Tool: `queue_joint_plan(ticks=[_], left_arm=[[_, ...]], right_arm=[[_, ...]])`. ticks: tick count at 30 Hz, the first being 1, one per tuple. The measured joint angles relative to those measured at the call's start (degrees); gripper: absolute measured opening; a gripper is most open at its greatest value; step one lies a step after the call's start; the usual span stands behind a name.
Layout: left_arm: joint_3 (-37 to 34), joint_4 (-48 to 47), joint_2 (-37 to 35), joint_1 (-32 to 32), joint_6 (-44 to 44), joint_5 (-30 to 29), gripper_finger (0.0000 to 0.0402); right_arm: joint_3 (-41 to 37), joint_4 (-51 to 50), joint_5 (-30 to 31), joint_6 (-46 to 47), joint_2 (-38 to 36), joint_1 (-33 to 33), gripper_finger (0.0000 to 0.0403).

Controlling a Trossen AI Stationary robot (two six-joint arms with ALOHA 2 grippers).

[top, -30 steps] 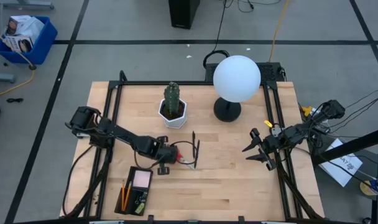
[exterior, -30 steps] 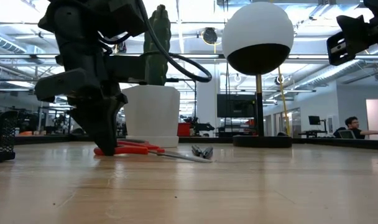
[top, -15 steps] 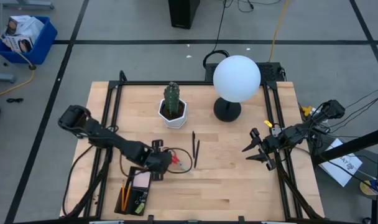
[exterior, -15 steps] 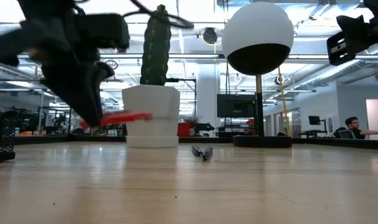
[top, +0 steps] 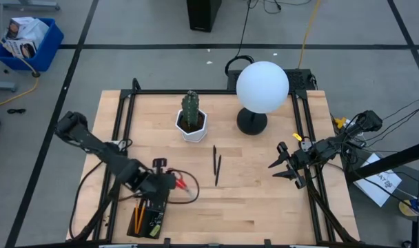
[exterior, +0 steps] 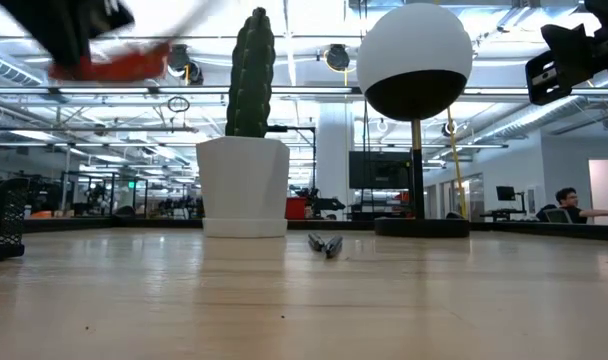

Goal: Pick and place office supplies into organizer
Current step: Put the scissor in the desk organizer

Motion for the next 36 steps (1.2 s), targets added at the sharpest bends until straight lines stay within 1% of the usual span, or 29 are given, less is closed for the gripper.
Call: queue_joint_plan(ticks=[4,8,11,12,15,16,18,20,23,29,32,36], left_arm=[[9.1,-14.5,0.0,-3.5,-3.2,-1.1,0.0018],[17.5,-27.5,0.0,-6.5,-9.5,-0.6,0.0018],[22.6,-35.4,0.0,-8.3,-16.3,2.6,0.0018],[23.6,-36.5,0.0,-8.8,-18.8,4.3,0.0018],[24.3,-35.7,-0.2,-10.4,-24.4,9.8,0.0019],[24.4,-35.7,-0.2,-11.2,-27.1,12.5,0.0019],[24.1,-36.0,0.0,-12.1,-30.7,19.8,0.0019],[24.0,-36.3,0.7,-12.8,-34.3,24.3,0.0019],[24.0,-35.8,0.8,-13.8,-40.6,28.8,0.0019],[24.0,-36.0,0.7,-15.1,-52.9,39.9,0.0019],[24.0,-35.7,0.7,-15.5,-58.6,42.8,0.0019],[24.0,-32.5,0.7,-15.5,-67.5,50.5,0.0019]], right_arm=[[0.0,0.0,0.0,0.0,0.0,0.0,0.0153],[0.0,0.0,0.0,0.0,0.0,0.0,0.0153],[0.0,0.0,0.0,0.0,0.0,0.0,0.0153],[0.0,0.0,0.0,0.0,0.0,0.0,0.0153],[0.0,0.0,0.0,0.0,0.0,0.0,0.0153],[0.0,0.0,0.0,0.0,0.0,0.0,0.0153],[0.0,0.0,0.0,0.0,0.0,0.0,0.0153],[0.0,0.0,0.0,0.0,0.0,0.0,0.0153],[0.0,0.0,0.0,0.0,0.0,0.0,0.0153],[0.0,0.0,0.0,0.0,0.0,0.0,0.0153],[0.0,0.0,0.0,0.0,0.0,0.0,0.0153],[0.0,0.0,0.0,0.0,0.0,0.0,0.0153]])
